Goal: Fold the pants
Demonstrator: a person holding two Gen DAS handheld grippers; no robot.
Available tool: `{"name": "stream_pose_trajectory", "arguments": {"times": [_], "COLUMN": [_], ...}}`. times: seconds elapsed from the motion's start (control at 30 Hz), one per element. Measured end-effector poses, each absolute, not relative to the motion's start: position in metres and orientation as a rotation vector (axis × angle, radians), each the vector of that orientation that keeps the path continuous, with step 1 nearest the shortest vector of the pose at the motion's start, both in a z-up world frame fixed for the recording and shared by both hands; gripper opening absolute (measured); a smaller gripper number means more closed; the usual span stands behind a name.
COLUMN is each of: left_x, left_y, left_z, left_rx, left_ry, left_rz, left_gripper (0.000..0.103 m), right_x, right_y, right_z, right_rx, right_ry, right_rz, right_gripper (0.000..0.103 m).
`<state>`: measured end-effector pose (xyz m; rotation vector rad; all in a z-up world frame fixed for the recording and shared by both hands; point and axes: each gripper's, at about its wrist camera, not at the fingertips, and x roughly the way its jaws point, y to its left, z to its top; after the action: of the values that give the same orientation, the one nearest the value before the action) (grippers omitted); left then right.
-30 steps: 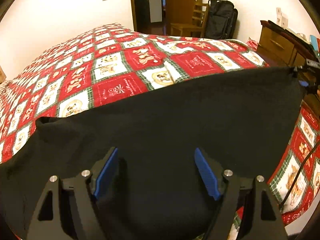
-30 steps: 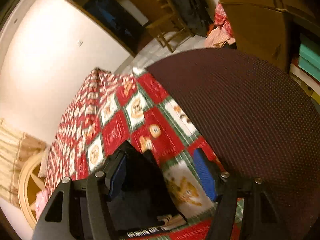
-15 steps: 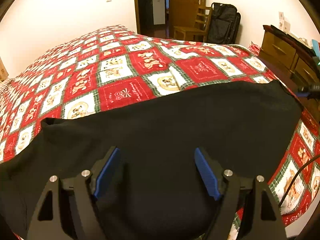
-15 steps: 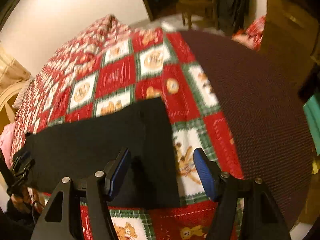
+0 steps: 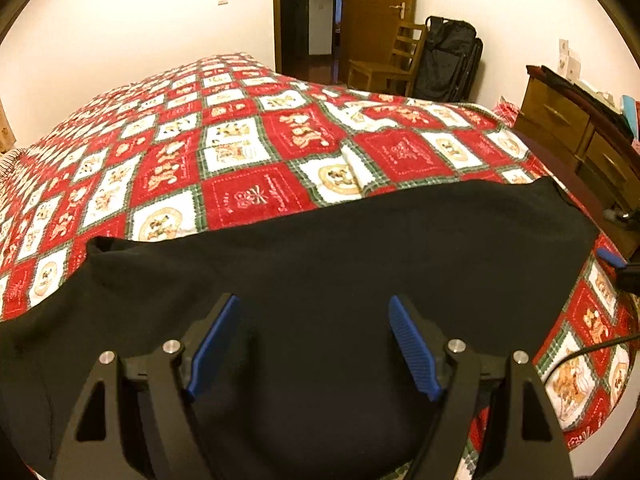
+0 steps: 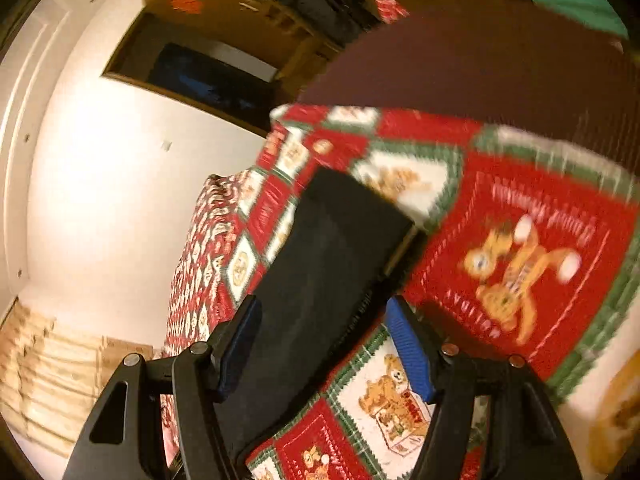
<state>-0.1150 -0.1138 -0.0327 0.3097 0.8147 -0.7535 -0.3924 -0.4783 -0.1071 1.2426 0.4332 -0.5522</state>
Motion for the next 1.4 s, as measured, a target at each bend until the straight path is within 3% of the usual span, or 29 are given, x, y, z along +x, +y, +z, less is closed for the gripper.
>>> {"name": "stream_pose_trajectory", "arguments": {"times": [0.23,0.37,0.53,0.83,0.9,1.03,1.4], "left_x": [-0.104,-0.100,-0.093,-0.097,-0.094,-0.088,-0.059], "left_y": [-0.096,-0.090,-0.089,-0.087,-0.084,-0.079,-0.038], "left_z": [-0.025,-0.024,-0.026,-0.022,-0.020,-0.020,-0.006], "left_rx": [0.255,0.244,0.223,0.232,0.218,0.203,0.147], "left_ry": [0.810,0.808,0.828,0.808,0.806,0.811,0.781], "left_rz": [-0.718,-0.705,-0.703,-0.708,-0.700,-0.685,-0.570], "left_gripper": [0.080,0.080,0.080,0.080,0.080,0.080,0.080], "right_x": [-0.368,-0.377,-0.403,-0.355,-0.354,-0.358,-0.270], "right_y": [-0.496,-0.493,-0.471,-0.484,-0.486,-0.481,-0.373], "right_z": [-0.114,-0.112,-0.118,-0.116,-0.118,-0.112,0.002], "right_rx": [1.265,1.256,1.264,1.192,1.199,1.144,0.474], "right_ry": [0.399,0.403,0.321,0.373,0.395,0.411,0.542], "right_rz": [-0.590,-0.687,-0.721,-0.683,-0.680,-0.652,-0.448], "right_gripper": [0.060,0.043,0.043,0.042,0.009,0.007,0.006]}}
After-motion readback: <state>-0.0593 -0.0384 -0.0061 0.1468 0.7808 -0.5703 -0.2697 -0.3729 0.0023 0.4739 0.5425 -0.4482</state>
